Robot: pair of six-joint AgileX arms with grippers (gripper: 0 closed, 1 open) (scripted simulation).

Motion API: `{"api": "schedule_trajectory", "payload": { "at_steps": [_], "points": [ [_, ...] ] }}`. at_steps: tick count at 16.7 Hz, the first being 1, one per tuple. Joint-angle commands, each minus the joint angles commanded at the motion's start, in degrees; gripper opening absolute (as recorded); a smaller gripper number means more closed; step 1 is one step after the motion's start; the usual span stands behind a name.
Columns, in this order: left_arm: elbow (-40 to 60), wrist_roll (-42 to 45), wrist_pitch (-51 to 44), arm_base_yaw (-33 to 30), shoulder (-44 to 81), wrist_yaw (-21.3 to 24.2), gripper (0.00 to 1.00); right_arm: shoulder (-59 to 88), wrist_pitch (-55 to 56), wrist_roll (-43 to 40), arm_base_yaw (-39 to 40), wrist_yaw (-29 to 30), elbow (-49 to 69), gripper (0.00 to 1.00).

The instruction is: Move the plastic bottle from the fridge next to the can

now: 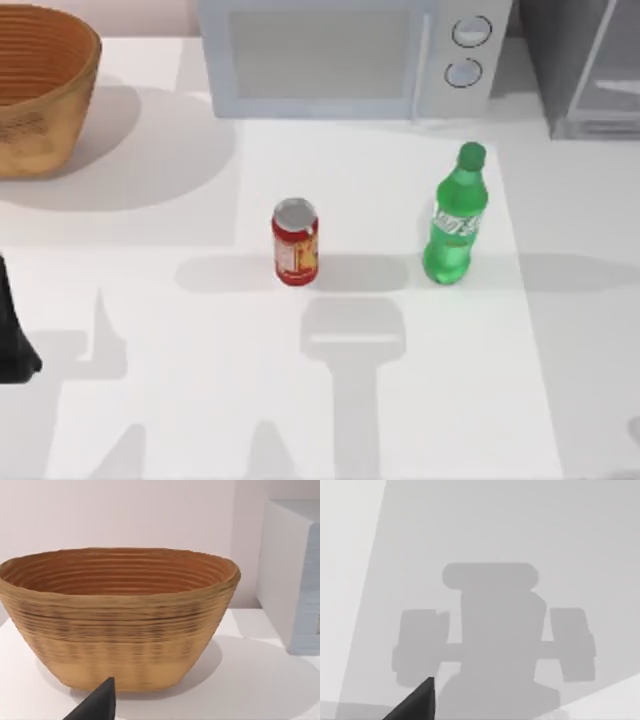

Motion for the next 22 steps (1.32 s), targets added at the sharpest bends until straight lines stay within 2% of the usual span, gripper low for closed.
{"api": "schedule_trajectory", "payload": {
  "at_steps": [3,7,11,14,18,22],
  "points": [
    [0.0,0.0,0.0,0.0,0.0,0.0,1.0,15.8,-2.1,-15.9,-14.6,-7.3,5.9,1.0],
    [0.0,0.0,0.0,0.0,0.0,0.0,1.0,41.2,-3.7,-41.2,-36.6,-18.4,14.1,1.0],
    [0.0,0.0,0.0,0.0,0.0,0.0,1.0,66.6,-3.2,-66.2,-58.0,-29.2,21.3,1.0],
    [0.0,0.0,0.0,0.0,0.0,0.0,1.0,82.5,-1.7,-81.9,-71.9,-36.3,25.6,1.0],
    [0.0,0.0,0.0,0.0,0.0,0.0,1.0,96.6,0.8,-95.8,-84.6,-43.1,29.3,1.0],
    [0.0,0.0,0.0,0.0,0.0,0.0,1.0,101.1,1.9,-100.3,-88.9,-45.5,30.5,1.0]
  ]
}}
